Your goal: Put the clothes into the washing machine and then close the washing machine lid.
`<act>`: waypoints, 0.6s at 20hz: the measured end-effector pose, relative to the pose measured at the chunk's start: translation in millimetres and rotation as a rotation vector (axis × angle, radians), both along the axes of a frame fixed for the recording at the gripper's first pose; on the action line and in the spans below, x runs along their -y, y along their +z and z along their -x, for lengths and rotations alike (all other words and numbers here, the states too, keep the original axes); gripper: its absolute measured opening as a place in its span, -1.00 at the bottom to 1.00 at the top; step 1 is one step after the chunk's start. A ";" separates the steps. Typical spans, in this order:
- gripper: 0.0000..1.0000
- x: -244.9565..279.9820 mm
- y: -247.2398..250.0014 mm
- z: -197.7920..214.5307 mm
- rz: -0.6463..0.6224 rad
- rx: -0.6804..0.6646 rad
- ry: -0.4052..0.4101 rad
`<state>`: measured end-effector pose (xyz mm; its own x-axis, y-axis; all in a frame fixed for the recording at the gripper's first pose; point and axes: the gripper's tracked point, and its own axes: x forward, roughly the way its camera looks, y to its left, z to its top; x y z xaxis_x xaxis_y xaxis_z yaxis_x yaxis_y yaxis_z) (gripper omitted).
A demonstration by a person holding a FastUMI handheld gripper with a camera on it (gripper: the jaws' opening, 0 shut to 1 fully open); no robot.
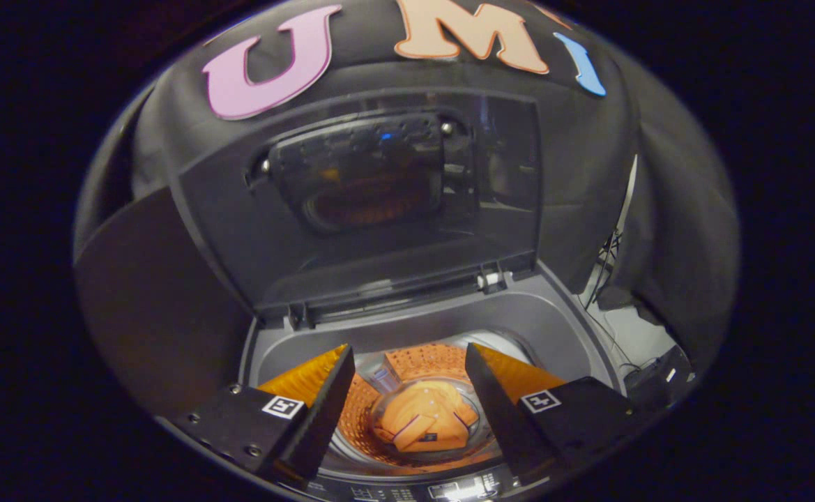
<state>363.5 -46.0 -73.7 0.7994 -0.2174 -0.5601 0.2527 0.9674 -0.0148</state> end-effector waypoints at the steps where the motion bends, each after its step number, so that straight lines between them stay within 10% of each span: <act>1: 0.96 1.0 12.4 0.2 -0.003 0.025 -0.013; 12: 0.94 -7.9 169.8 -51.9 0.116 0.337 0.018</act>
<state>415.5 -38.2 96.1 0.9394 -0.2483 -0.2362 0.2450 0.9685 -0.0439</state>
